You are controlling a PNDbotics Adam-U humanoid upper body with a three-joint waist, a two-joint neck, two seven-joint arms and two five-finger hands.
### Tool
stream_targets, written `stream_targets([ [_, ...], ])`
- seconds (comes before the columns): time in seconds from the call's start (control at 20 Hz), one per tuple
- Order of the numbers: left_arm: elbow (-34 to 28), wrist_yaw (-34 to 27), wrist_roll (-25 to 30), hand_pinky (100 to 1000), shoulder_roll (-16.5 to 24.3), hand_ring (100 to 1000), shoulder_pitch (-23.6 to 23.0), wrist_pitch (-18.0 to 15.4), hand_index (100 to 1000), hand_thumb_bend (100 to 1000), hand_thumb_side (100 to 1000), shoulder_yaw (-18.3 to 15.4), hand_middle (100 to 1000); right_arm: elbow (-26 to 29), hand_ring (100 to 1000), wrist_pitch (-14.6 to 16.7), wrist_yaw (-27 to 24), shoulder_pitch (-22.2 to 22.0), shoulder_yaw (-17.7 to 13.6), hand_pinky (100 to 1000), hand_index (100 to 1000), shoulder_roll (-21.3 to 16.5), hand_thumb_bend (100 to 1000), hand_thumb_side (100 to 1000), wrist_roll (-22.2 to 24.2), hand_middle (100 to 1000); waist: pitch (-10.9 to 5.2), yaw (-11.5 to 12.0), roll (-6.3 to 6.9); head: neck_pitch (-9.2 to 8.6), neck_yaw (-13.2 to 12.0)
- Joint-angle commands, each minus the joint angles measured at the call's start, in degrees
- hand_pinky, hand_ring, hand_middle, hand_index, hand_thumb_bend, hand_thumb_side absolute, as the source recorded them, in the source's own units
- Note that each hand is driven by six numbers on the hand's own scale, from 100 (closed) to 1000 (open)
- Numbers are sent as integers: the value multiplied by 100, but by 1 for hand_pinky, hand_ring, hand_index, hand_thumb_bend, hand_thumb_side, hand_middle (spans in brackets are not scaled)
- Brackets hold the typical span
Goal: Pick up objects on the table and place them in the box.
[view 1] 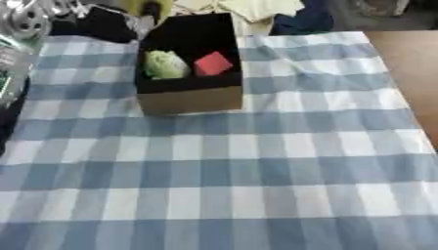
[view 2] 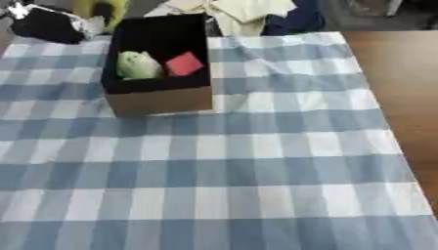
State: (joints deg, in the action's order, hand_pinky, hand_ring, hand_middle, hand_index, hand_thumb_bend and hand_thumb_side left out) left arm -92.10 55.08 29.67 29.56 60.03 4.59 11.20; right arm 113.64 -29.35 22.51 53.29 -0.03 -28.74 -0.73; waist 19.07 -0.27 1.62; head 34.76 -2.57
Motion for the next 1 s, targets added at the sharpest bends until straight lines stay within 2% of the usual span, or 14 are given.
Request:
stream_targets([
  [0.05, 404, 106, -345, 523, -206, 654, 264, 25, 681, 100, 506, 34, 562, 95, 954, 20, -34, 119, -49, 965, 916, -37, 154, 1000, -16, 794, -99, -27, -15, -9, -111],
  [0.2, 953, 334, -718, 523, -465, 656, 390, 69, 684, 100, 501, 92, 564, 95, 954, 18, -43, 128, -45, 965, 916, -10, 151, 1000, -14, 794, -83, -71, -26, -19, -198],
  [0.45, 1802, 637, -1370, 524, -828, 659, 481, 115, 689, 100, 444, 114, 568, 95, 954, 17, -52, 148, -51, 964, 916, 38, 146, 1000, -26, 791, -59, -136, -46, -55, -265],
  [0.7, 2384, 883, -1790, 565, -982, 690, 486, 75, 708, 100, 437, 132, 590, 95, 954, 10, -57, 152, -66, 964, 916, 68, 149, 1000, -31, 791, -48, -167, -60, -82, -249],
  [0.85, 2561, 1119, -1836, 736, -1001, 802, 466, 36, 792, 100, 499, 164, 689, 95, 954, 13, -66, 157, -76, 964, 916, 75, 148, 1000, -44, 790, -52, -171, -65, -79, -228],
  [1.0, 2609, 1485, -1773, 800, -982, 850, 457, 42, 839, 221, 548, 181, 748, 95, 954, 16, -75, 154, -84, 964, 916, 78, 147, 1000, -60, 789, -57, -163, -65, -70, -213],
])
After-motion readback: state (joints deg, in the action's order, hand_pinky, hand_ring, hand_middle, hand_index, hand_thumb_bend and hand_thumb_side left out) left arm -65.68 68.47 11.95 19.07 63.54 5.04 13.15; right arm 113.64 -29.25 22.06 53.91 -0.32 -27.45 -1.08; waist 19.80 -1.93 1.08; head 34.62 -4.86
